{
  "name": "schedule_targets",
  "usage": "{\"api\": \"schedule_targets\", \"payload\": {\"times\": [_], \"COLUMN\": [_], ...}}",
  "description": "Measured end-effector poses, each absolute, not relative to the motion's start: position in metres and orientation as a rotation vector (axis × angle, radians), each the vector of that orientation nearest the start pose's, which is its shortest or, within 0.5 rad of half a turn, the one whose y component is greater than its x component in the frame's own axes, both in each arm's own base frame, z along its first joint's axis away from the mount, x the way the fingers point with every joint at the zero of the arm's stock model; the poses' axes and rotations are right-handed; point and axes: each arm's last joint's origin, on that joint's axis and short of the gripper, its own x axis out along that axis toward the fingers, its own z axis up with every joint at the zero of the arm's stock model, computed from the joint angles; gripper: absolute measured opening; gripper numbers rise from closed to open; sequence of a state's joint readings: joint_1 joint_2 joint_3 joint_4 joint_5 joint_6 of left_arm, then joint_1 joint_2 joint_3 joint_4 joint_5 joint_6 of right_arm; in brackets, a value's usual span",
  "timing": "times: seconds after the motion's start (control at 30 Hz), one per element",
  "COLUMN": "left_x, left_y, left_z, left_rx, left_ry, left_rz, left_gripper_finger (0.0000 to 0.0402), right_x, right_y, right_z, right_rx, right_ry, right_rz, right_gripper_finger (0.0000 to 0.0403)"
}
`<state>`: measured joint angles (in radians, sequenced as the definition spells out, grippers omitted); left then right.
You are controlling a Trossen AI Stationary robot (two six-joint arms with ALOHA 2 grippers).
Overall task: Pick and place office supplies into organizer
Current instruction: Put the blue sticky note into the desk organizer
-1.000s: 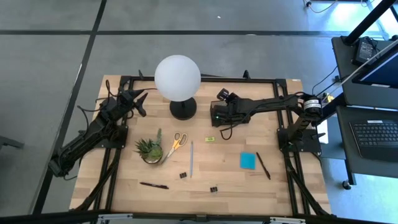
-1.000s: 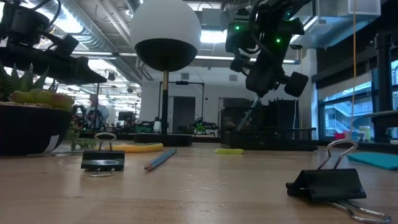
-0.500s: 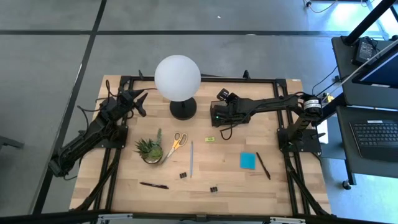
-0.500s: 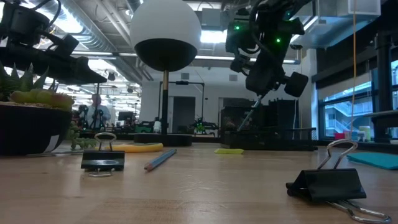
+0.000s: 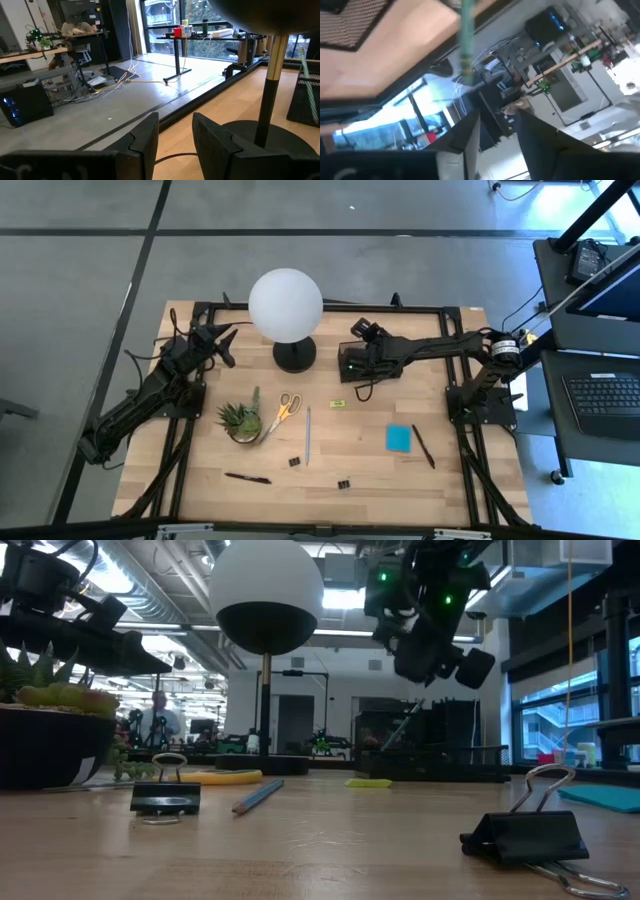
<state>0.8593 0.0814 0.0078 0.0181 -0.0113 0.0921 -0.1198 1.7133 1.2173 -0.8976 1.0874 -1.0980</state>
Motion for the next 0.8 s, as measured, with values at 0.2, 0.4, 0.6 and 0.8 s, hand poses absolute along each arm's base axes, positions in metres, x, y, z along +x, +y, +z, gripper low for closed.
{"api": "schedule_targets", "payload": {"times": [0.2, 0.4, 0.6, 0.8], "left_x": [0.066, 0.066, 0.066, 0.066], "left_y": [0.078, 0.078, 0.078, 0.078], "left_z": [0.161, 0.161, 0.161, 0.161], "left_rx": [0.062, 0.063, 0.062, 0.062], "left_ry": [0.093, 0.092, 0.092, 0.092], "left_rz": [0.867, 0.867, 0.867, 0.867], "left_gripper_finger": [0.0114, 0.0114, 0.0114, 0.0114], "right_x": [0.294, 0.275, 0.269, 0.263], "right_y": [-0.047, -0.019, 0.01, 0.043], "right_z": [0.255, 0.288, 0.294, 0.289], "right_rx": [-1.386, -1.208, -1.096, -0.883], "right_ry": [1.663, 1.401, 1.244, 1.144], "right_rz": [-0.347, -0.538, -0.547, -0.461], "right_gripper_finger": [0.0134, 0.0134, 0.0134, 0.0134]}}
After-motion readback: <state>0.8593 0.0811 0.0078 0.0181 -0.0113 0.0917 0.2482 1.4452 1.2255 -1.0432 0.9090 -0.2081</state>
